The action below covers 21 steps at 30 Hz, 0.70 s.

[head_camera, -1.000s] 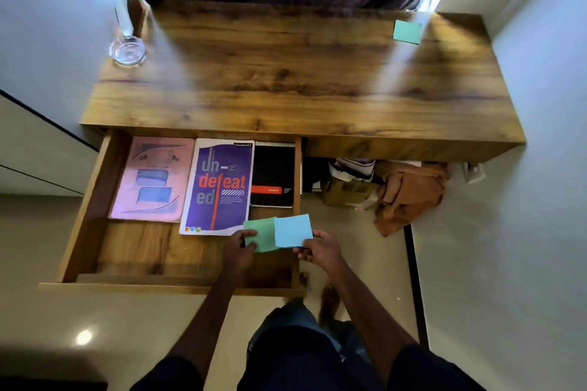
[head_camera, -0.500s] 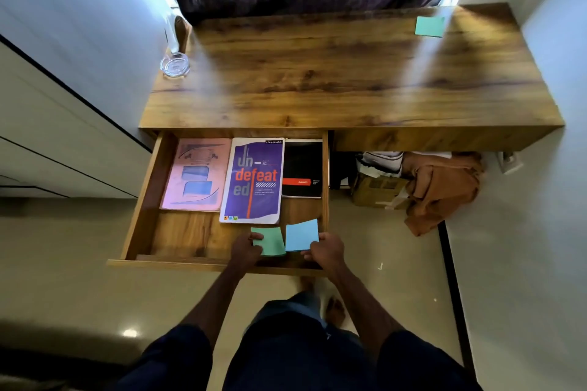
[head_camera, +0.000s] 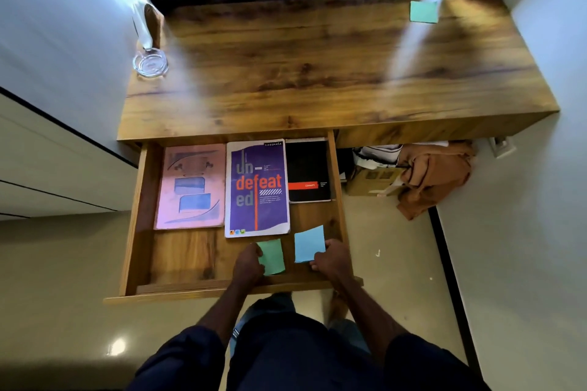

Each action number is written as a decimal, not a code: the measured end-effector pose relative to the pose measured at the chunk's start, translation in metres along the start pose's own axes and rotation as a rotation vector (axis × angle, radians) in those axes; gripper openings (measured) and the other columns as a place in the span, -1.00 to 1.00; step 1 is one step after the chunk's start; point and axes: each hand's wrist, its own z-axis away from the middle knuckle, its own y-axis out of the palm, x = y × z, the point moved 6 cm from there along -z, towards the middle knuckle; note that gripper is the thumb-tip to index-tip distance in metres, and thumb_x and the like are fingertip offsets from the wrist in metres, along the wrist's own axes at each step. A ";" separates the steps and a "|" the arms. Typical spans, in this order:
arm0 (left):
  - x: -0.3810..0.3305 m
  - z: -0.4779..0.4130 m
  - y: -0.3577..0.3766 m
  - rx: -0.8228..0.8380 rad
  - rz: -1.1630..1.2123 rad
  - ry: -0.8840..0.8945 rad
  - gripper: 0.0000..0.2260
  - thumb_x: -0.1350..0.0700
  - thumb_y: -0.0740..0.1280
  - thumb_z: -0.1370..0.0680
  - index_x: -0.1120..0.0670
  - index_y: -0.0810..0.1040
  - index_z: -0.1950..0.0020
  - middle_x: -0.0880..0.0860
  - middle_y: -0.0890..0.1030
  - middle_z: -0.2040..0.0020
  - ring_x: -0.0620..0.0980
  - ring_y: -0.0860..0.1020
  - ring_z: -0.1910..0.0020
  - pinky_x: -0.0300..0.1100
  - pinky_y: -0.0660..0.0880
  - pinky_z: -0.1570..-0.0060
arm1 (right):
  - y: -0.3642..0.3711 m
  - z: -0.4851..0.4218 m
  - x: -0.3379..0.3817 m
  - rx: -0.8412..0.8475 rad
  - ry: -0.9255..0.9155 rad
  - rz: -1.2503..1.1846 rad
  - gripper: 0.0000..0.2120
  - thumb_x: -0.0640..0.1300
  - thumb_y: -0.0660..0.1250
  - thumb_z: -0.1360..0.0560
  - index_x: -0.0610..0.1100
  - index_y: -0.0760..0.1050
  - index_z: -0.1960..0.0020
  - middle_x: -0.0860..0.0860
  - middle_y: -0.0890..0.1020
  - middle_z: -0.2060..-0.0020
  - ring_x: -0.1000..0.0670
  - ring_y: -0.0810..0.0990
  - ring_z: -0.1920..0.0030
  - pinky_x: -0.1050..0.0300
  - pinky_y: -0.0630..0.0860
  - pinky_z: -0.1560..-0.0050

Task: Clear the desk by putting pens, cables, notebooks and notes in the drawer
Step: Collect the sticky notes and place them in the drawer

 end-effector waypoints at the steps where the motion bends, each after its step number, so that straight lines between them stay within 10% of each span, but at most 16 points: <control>1: 0.000 0.000 -0.001 0.009 -0.082 0.029 -0.68 0.23 0.47 -0.47 0.13 0.47 -0.18 0.13 0.56 -0.18 0.10 0.52 -0.21 -0.18 0.47 0.00 | 0.004 -0.002 0.002 0.008 0.010 0.023 -0.66 -0.25 0.53 -0.40 -0.28 0.56 -0.14 -0.18 0.69 -0.07 -0.11 0.72 0.01 -0.03 0.68 0.03; 14: -0.005 -0.006 0.001 0.091 -0.596 0.230 -0.36 0.00 0.36 -0.59 0.11 0.15 -0.57 0.15 0.39 -0.46 0.13 0.42 -0.38 -0.07 0.40 -0.25 | 0.043 -0.004 0.021 0.010 -0.033 0.580 -0.50 0.05 0.40 -0.52 -0.18 0.41 -0.35 -0.16 0.48 -0.33 -0.14 0.52 -0.30 0.01 0.53 -0.23; 21: -0.018 -0.006 0.008 0.136 -0.593 0.437 -0.42 0.13 0.42 -0.54 0.02 0.26 -0.49 0.16 0.30 -0.45 0.12 0.42 -0.33 -0.05 0.58 -0.10 | 0.067 -0.012 0.002 0.190 -0.185 0.749 -0.34 -0.02 0.29 -0.61 -0.10 0.06 -0.60 -0.14 -0.20 -0.62 -0.24 0.10 -0.58 -0.18 0.38 -0.43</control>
